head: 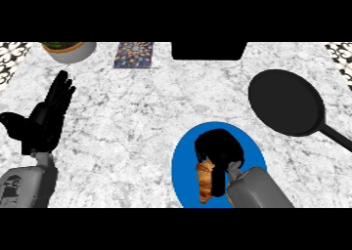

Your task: Pick the croissant from the plate and place it in the pan

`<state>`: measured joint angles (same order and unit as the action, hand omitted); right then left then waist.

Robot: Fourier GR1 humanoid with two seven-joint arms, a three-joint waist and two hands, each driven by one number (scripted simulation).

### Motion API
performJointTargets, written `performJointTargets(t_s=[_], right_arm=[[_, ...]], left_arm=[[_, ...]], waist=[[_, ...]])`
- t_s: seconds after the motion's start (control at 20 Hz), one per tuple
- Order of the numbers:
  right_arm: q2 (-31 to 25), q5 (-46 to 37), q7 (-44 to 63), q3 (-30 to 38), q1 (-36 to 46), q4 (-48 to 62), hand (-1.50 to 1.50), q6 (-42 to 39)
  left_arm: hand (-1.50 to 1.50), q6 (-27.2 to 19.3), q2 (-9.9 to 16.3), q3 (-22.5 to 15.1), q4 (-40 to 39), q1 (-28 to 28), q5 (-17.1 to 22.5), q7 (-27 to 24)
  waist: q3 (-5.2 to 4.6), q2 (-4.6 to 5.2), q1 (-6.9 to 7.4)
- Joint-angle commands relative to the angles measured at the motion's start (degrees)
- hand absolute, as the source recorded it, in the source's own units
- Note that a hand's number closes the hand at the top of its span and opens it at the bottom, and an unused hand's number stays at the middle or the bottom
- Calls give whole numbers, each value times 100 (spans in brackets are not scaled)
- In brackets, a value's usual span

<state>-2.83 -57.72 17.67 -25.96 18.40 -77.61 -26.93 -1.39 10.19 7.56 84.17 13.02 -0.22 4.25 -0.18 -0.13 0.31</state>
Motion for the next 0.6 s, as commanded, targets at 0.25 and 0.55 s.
performJointTargets(t_s=[0.25, 0.55], right_arm=[[279, 52, 3333, 414, 1104, 366, 150, 2146], [282, -591, 4724, -284, 2346, 480, 150, 3380]], left_arm=[[0, -7, -87, -169, -65, 145, -93, 80], [0, -56, -118, -122, -215, 375, -69, 103]], waist=[[19, 35, 261], [14, 37, 250]])
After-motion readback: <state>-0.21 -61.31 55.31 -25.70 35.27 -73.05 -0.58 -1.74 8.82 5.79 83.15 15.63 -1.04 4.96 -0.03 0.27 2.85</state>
